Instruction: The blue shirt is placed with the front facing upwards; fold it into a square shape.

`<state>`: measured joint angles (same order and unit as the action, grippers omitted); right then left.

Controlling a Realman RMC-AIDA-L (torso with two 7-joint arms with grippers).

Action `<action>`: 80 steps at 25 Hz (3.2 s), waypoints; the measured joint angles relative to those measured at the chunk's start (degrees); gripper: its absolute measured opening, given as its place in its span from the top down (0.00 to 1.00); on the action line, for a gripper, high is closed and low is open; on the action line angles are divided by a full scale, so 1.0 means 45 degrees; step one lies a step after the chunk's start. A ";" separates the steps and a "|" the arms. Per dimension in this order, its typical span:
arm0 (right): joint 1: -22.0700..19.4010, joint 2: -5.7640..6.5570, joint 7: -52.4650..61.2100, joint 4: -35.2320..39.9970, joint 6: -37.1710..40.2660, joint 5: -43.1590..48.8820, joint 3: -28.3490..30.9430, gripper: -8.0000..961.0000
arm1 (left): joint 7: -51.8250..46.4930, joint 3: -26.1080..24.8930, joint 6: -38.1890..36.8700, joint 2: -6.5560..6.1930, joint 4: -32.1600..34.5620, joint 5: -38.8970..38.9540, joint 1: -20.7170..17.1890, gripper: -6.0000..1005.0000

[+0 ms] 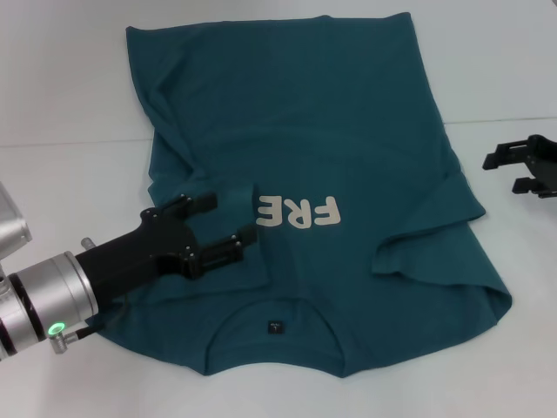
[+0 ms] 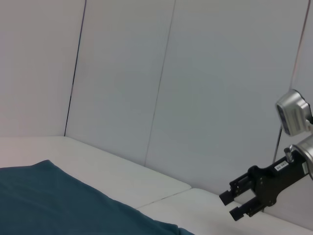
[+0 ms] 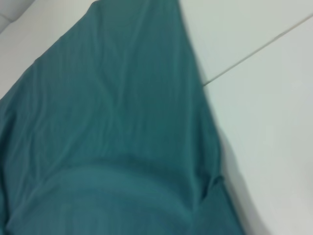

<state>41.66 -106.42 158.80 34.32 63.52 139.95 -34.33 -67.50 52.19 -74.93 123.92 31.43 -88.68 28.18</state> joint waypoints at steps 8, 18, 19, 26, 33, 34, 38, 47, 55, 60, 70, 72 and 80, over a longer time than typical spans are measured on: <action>0.0163 -0.0002 -0.0220 -0.1000 -0.1179 0.0068 -0.0105 0.27 | 0.0000 0.0018 -0.0004 0.0000 0.0007 0.0000 -0.0008 0.13; 0.0280 -0.0135 -0.0398 -0.1826 -0.1981 0.0116 -0.0438 0.27 | 0.0009 0.0028 -0.0009 0.0000 -0.0011 0.0000 -0.0019 0.13; 0.0282 -0.0159 -0.0408 -0.1860 -0.2041 0.0116 -0.0442 0.27 | 0.0011 0.0032 -0.0009 0.0000 -0.0012 0.0000 -0.0010 0.13; 0.0357 -0.0349 -0.0435 -0.2026 -0.2424 0.0115 -0.0895 0.30 | 0.0017 0.0043 -0.0009 0.0000 -0.0014 0.0000 -0.0007 0.13; 0.0398 -0.0567 -0.0472 -0.2366 -0.2939 0.0039 -0.0874 0.34 | 0.0019 0.0041 -0.0008 0.0000 -0.0014 0.0000 -0.0040 0.13; 0.0402 -0.0618 -0.0477 -0.2379 -0.3010 0.0035 -0.0858 0.34 | 0.0020 0.0042 -0.0008 0.0000 -0.0013 0.0000 -0.0041 0.13; 0.0348 -0.0810 -0.0494 -0.2384 -0.3378 -0.0080 -0.0776 0.36 | 0.0030 0.0041 -0.0010 0.0000 -0.0014 0.0000 -0.0046 0.13; 0.0322 -0.0966 -0.0787 -0.2304 -0.3670 -0.0570 -0.0776 0.53 | 0.0116 0.0042 -0.0028 0.0000 -0.0055 0.0000 -0.0052 0.13; 0.0287 -0.1070 -0.1539 -0.2124 -0.3745 -0.1616 -0.0770 0.85 | 0.0156 0.0042 -0.0029 0.0000 -0.0087 0.0000 -0.0048 0.13; 0.0377 -0.1105 -0.1546 -0.1920 -0.3645 -0.2009 -0.0819 0.96 | 0.0156 0.0041 -0.0030 0.0000 -0.0074 0.0000 -0.0018 0.13; 0.0806 -0.1302 -0.1451 -0.1909 -0.3776 -0.2162 -0.0859 0.95 | 0.0156 0.0042 -0.0028 0.0000 -0.0057 0.0000 0.0036 0.13; 0.0913 -0.1350 -0.1468 -0.1941 -0.3860 -0.2162 -0.0875 0.94 | 0.0158 0.0042 -0.0028 0.0000 -0.0052 0.0000 0.0042 0.13; 0.1279 -0.1625 -0.1897 -0.1943 -0.4295 -0.2488 -0.0902 0.86 | 0.0208 0.0040 -0.0028 0.0000 -0.0051 0.0000 -0.0008 0.13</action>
<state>47.41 -113.73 150.27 25.57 44.19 128.76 -38.39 -66.56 52.37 -75.05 123.92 31.20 -88.68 28.15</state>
